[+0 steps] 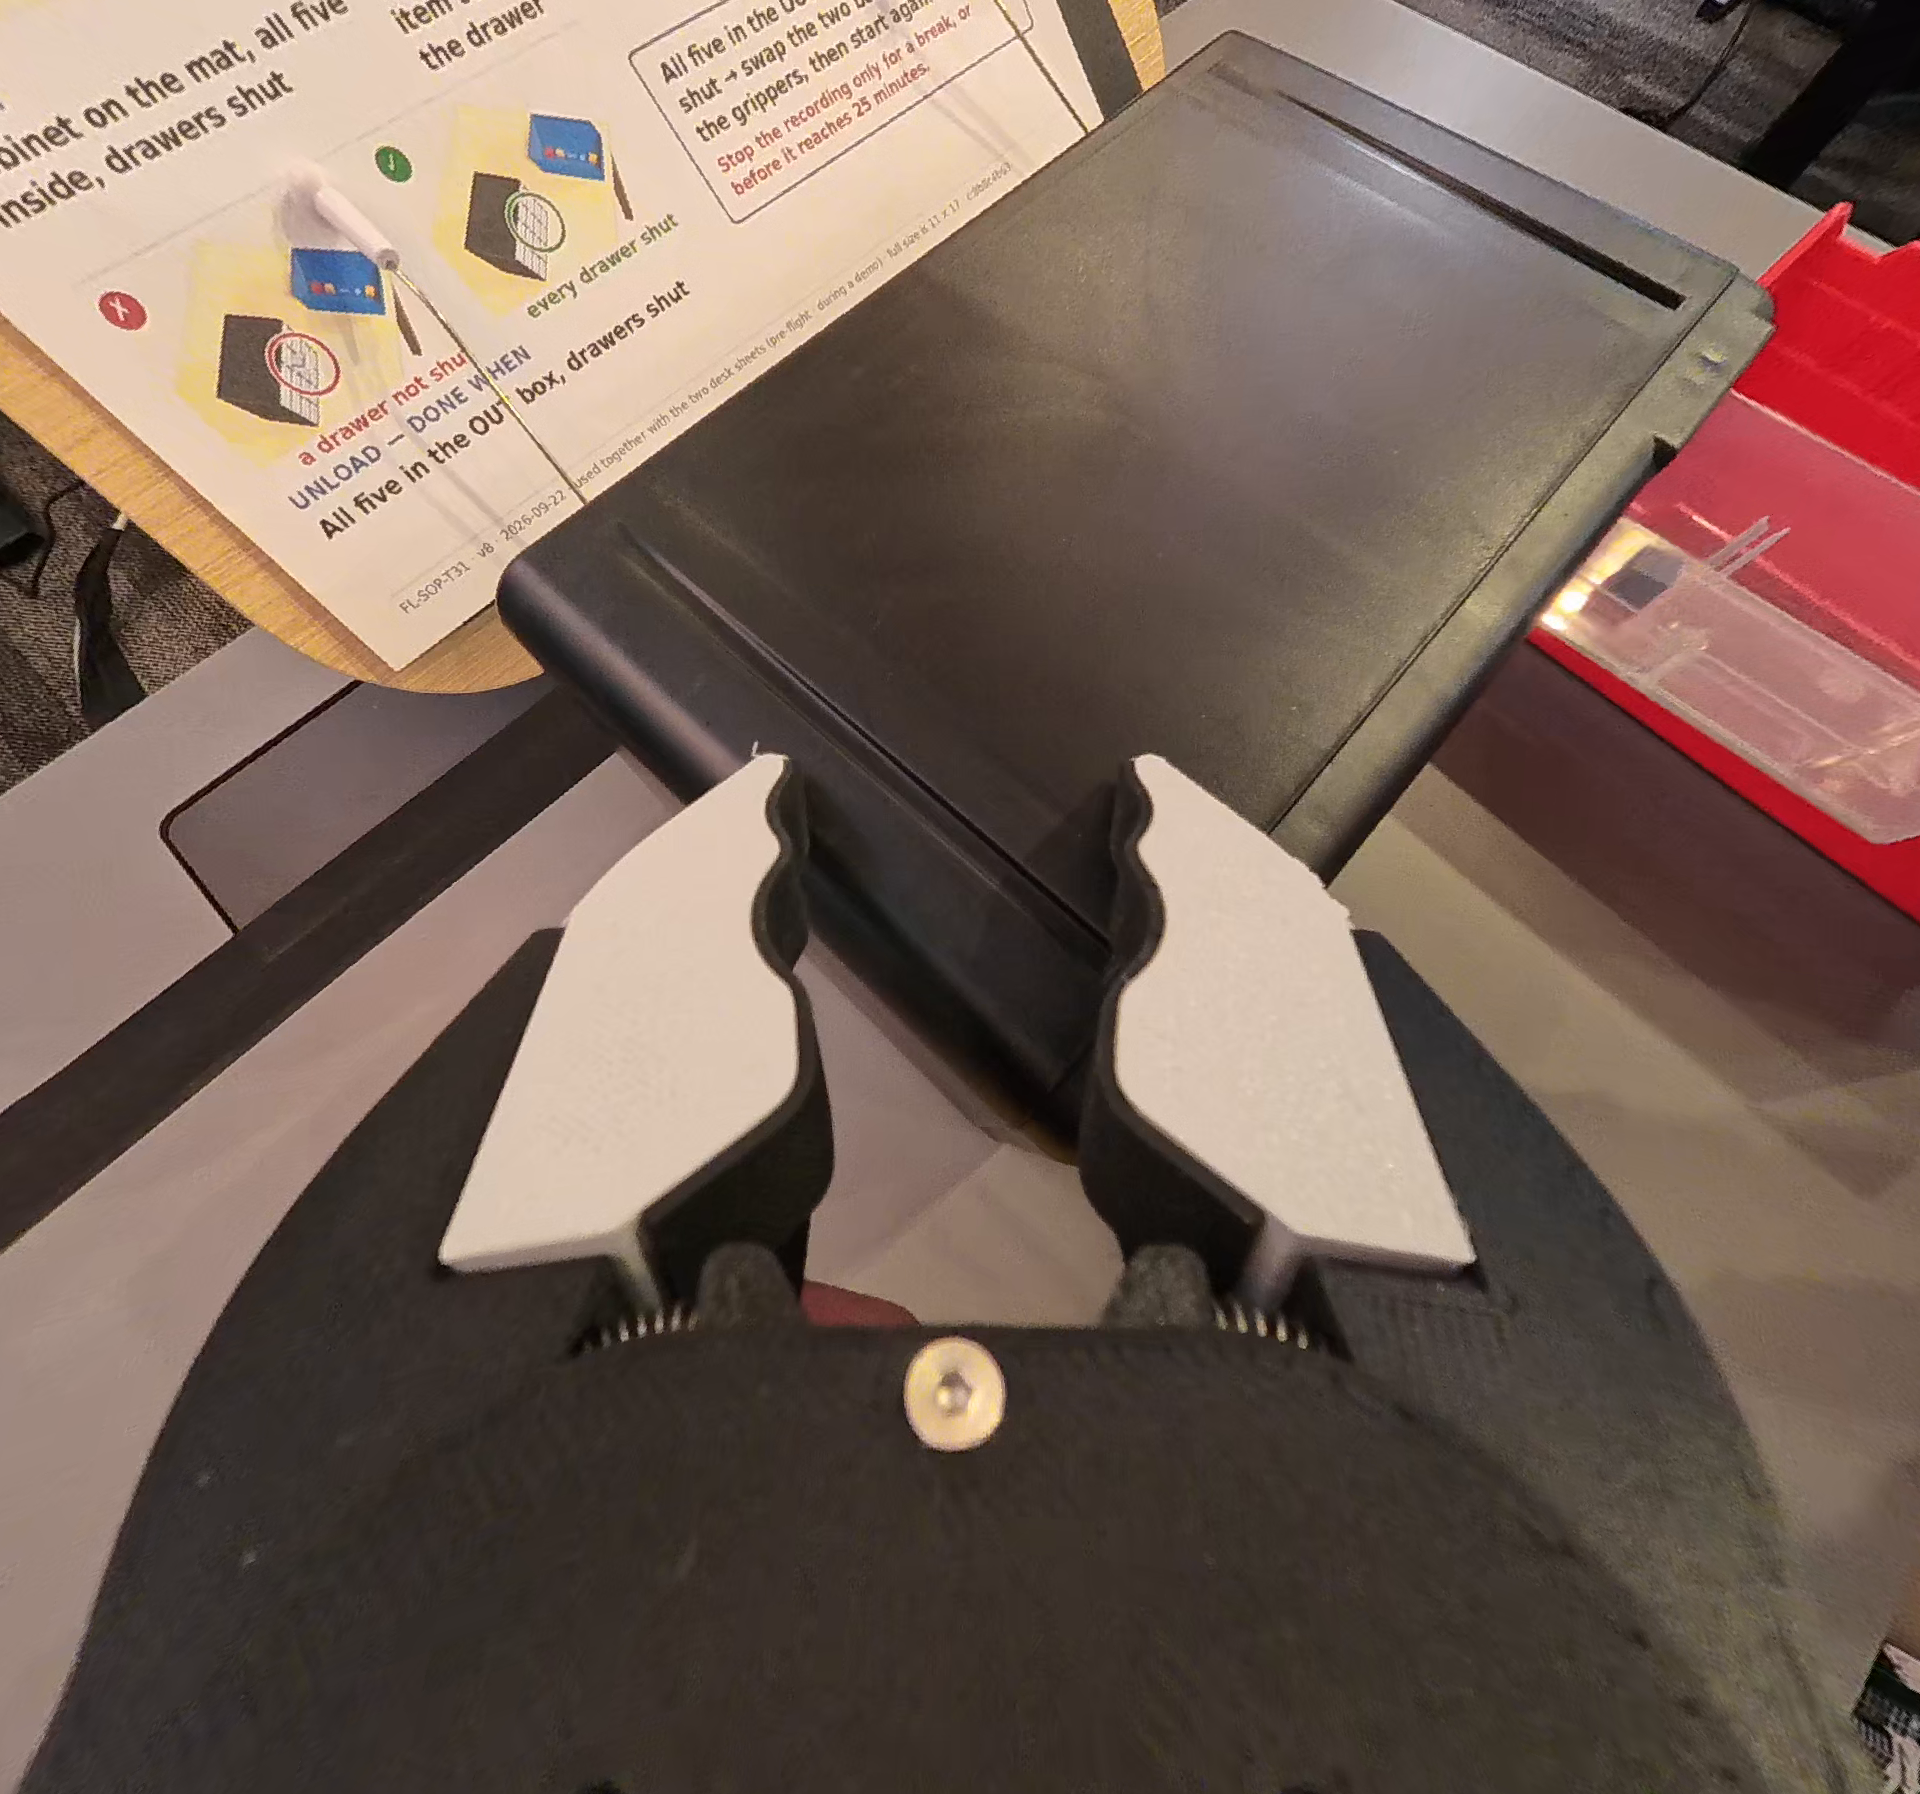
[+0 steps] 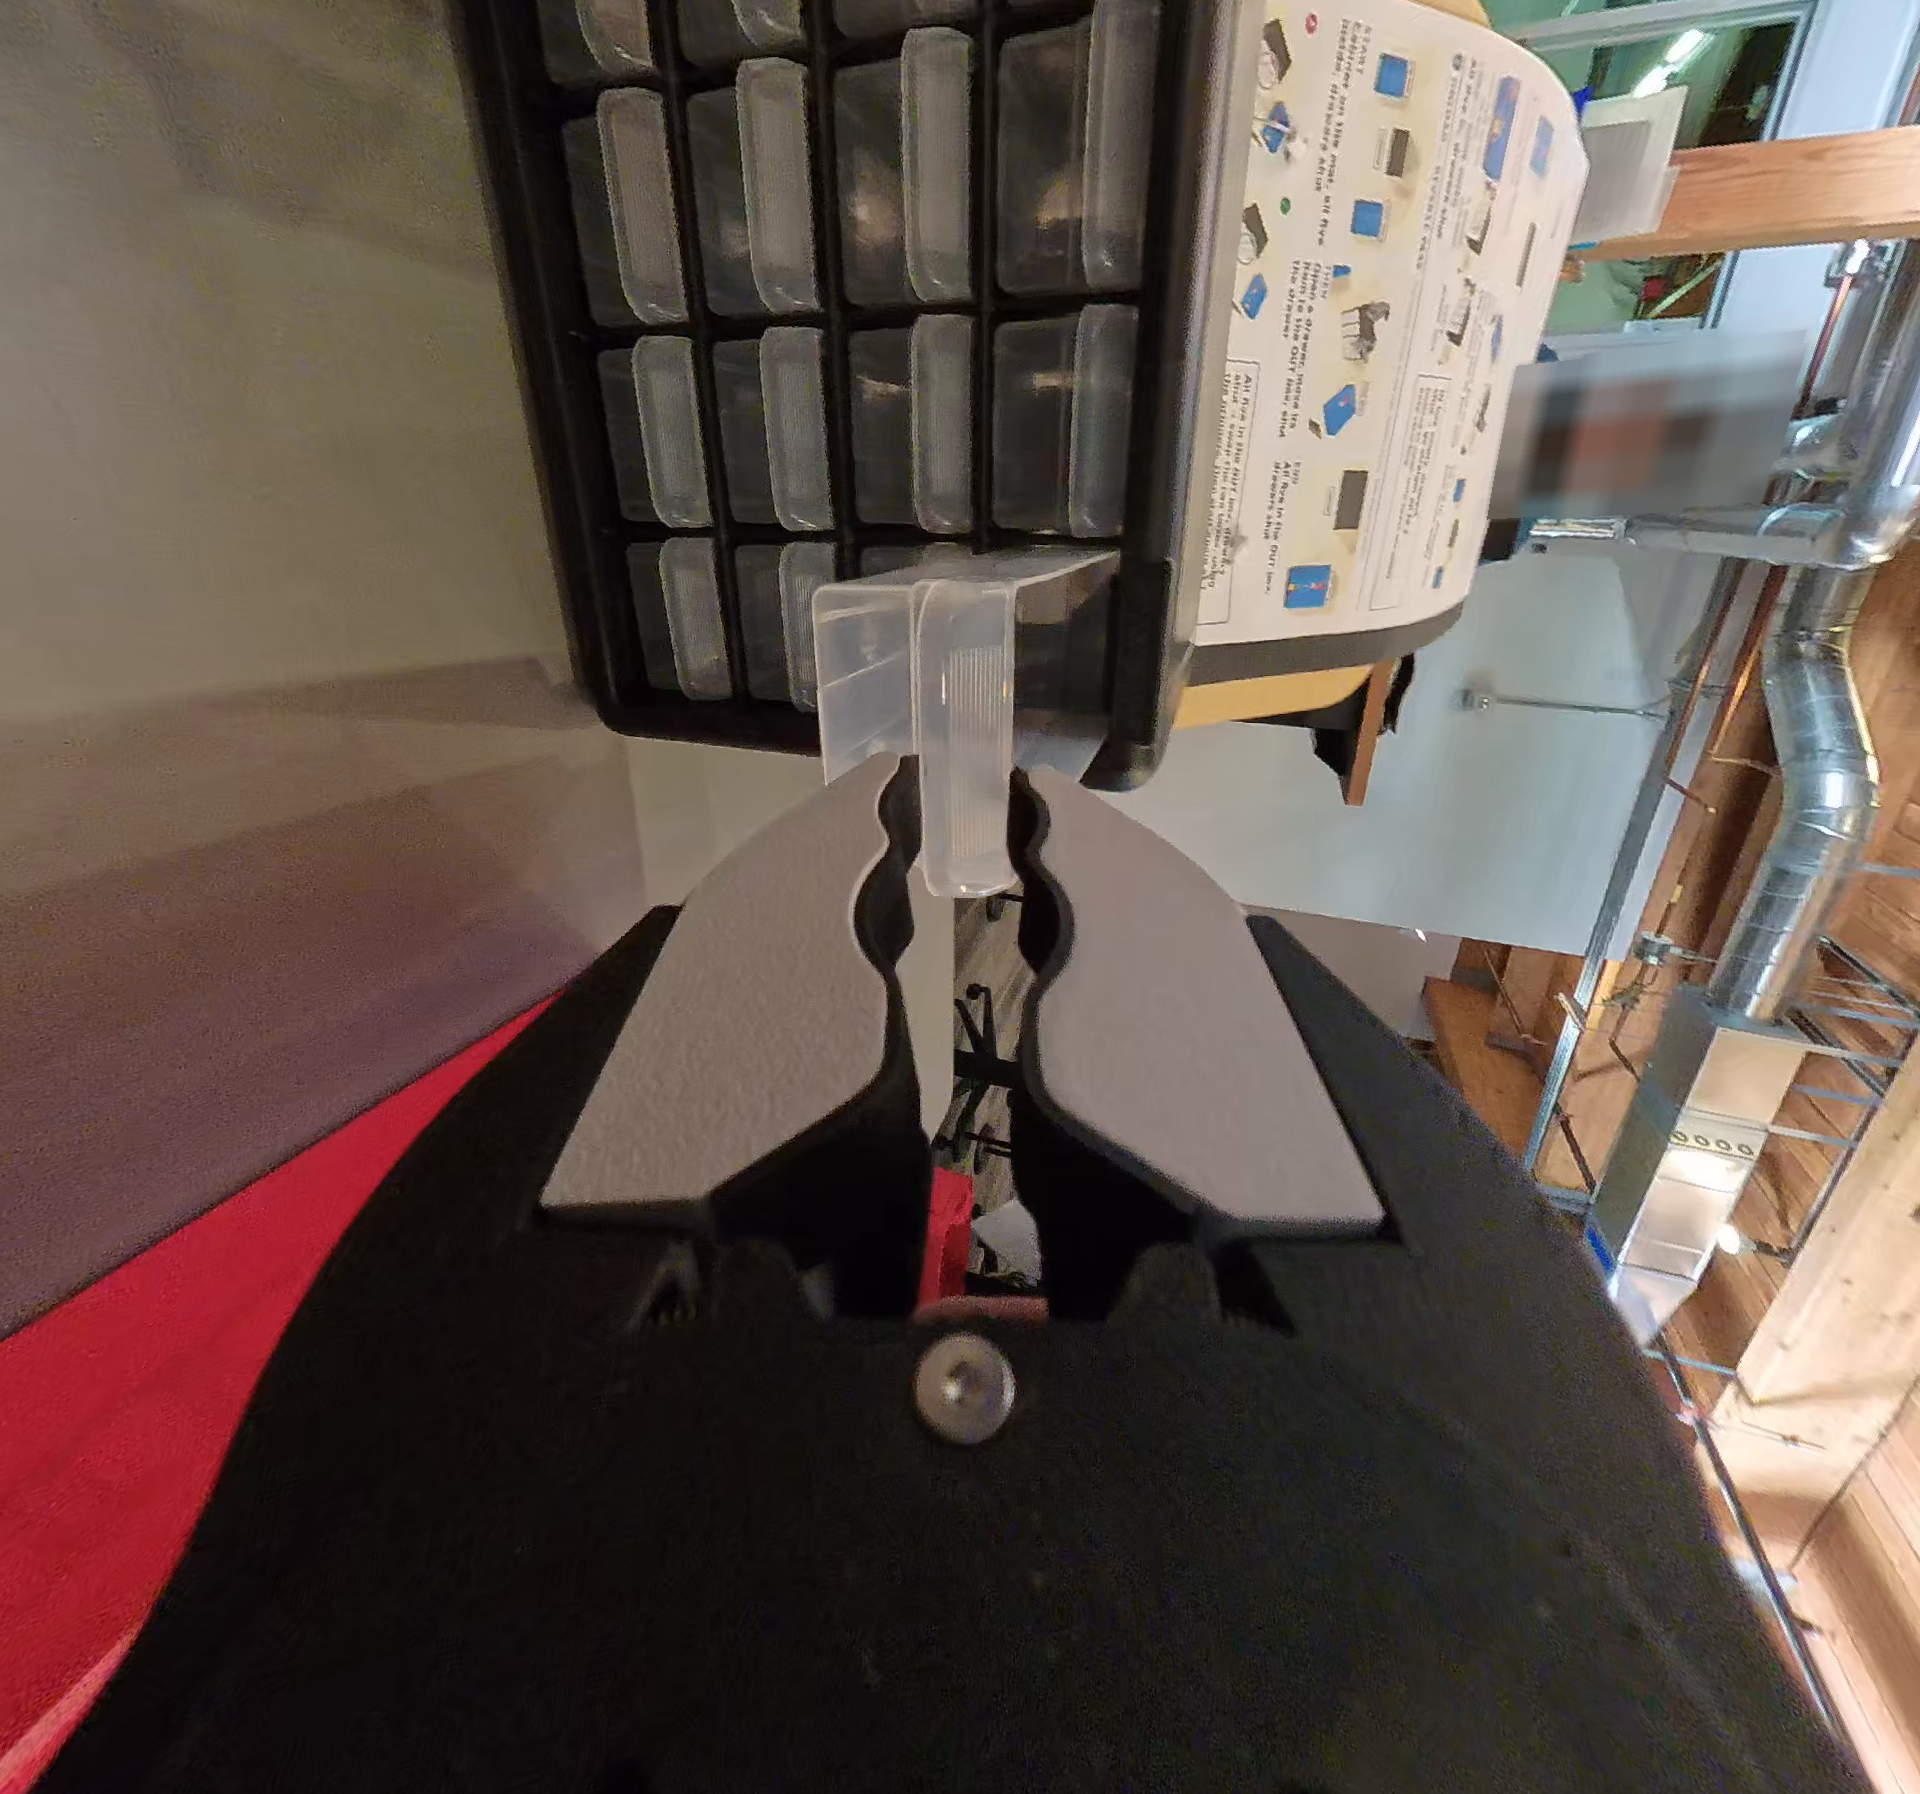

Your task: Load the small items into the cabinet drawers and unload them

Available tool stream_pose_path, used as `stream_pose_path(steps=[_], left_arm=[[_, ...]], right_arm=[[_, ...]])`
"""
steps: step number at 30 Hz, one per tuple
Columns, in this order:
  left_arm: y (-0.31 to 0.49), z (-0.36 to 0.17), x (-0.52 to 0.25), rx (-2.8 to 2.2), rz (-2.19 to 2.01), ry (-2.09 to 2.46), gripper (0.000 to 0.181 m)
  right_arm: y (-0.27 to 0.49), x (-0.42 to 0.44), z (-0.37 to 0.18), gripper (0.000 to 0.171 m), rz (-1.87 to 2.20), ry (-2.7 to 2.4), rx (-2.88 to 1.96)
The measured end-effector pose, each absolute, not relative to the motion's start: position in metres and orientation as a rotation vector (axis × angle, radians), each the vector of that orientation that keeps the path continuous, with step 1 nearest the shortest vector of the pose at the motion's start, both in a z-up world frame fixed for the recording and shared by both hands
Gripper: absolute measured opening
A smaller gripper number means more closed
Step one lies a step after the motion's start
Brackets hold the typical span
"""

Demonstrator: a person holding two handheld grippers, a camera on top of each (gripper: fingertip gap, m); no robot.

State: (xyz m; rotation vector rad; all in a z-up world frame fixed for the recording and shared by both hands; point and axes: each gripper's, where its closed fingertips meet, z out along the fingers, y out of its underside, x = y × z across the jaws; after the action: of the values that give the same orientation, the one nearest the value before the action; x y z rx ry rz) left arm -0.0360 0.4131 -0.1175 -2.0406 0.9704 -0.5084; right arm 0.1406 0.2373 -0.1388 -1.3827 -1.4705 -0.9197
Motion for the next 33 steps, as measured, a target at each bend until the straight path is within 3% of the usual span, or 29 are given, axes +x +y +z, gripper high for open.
stream_pose_path(steps=[3,6,14,30,33], left_arm=[[0.413,-0.118,-0.036,-2.039,-0.51,0.966,0.057],[0.413,-0.118,-0.036,-2.036,-0.512,0.964,0.058],[0.413,-0.118,-0.036,-2.036,-0.511,0.967,0.058],[0.413,-0.118,-0.036,-2.037,-0.509,0.974,0.058],[0.413,-0.118,-0.036,-2.033,-0.514,0.973,0.058]], right_arm=[[0.237,0.141,-0.146,0.016,-0.898,-1.499,-1.414],[0.234,0.142,-0.151,0.029,-0.841,-1.538,-1.473],[0.244,0.14,-0.122,0.028,-0.363,-1.53,-1.693],[0.316,0.143,-0.165,0.028,-0.382,-1.909,-1.978],[0.317,0.141,-0.168,0.021,-0.355,-1.924,-2.014]])
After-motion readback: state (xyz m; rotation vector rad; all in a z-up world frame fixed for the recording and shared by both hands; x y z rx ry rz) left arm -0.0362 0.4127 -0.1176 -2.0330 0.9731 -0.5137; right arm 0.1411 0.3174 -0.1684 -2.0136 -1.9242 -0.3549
